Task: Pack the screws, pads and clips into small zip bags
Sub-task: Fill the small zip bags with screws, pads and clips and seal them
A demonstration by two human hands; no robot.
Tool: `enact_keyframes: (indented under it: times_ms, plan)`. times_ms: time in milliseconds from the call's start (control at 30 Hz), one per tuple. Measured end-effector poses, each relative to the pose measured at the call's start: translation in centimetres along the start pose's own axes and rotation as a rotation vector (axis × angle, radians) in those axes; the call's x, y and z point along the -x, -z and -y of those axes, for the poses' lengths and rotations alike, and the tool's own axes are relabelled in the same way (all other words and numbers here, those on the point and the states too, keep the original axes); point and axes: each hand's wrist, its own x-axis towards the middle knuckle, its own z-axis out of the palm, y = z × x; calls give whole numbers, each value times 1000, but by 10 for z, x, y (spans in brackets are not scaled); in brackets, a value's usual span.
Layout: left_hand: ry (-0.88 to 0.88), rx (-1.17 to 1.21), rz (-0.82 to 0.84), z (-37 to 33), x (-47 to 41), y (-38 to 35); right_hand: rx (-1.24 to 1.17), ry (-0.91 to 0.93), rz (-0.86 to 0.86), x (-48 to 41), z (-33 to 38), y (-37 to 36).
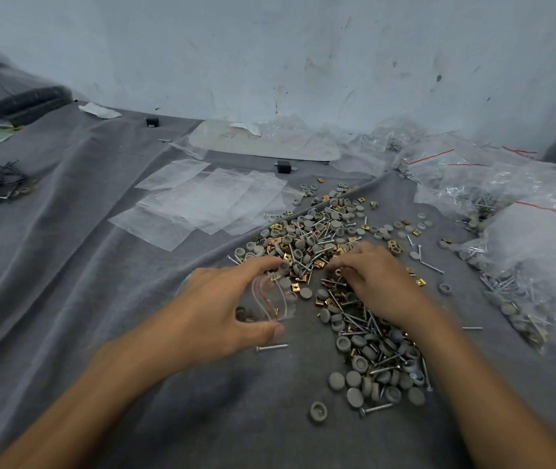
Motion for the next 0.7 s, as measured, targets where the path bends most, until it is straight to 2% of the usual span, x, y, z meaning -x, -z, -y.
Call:
enact_keyframes:
  times_ms: [133,367,500,600,700]
  plan:
    - [9,9,6,3,0,-1,55,-2,26,-1,-1,1]
    - [13,-1,0,3,0,-2,-2,-26,14,3,-2,2]
    - [9,-17,-8,2,-1,-1,-46,-17,-124,9,4,-1]
    - [5,-22,-6,1,0,-2,-236,58,-244,15,16,1]
    - [3,-36,-18,0,0,-2,-550,111,-181,22,36,3]
